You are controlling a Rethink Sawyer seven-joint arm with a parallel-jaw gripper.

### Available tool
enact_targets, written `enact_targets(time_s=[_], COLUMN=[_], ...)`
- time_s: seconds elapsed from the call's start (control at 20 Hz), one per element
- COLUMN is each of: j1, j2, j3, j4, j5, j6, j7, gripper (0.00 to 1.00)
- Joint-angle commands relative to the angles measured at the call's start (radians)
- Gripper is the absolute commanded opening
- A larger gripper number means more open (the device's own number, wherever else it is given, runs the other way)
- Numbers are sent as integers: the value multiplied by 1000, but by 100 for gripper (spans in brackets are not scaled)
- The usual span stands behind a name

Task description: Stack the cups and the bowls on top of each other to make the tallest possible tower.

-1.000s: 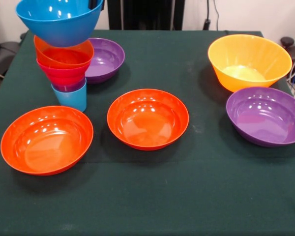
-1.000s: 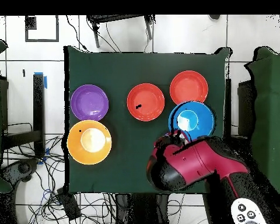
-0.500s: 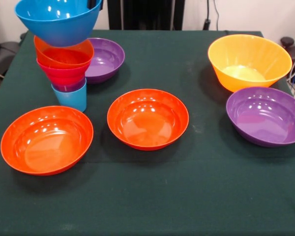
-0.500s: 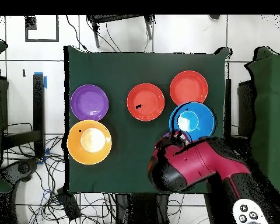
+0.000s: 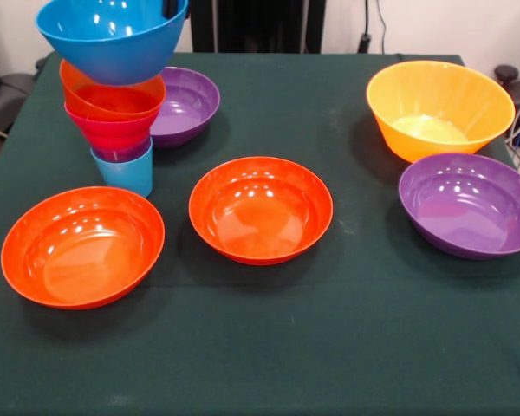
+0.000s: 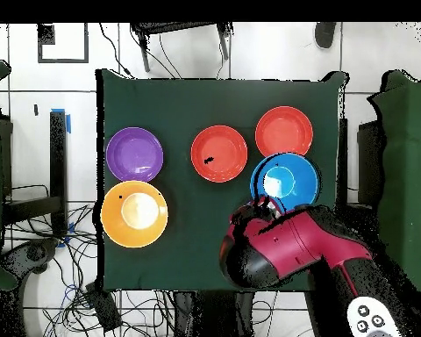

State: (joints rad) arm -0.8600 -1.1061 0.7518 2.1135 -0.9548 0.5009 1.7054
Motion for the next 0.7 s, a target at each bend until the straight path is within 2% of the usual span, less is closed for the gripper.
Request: enact_targets(time_s=[0.05,0.7], j1=[-2,-28], j2=[80,110], j3=[38,43], j4=[60,53], j5=[-91,-123], j6=[-22,-48], j7=[-184,-185], gripper=[0,0])
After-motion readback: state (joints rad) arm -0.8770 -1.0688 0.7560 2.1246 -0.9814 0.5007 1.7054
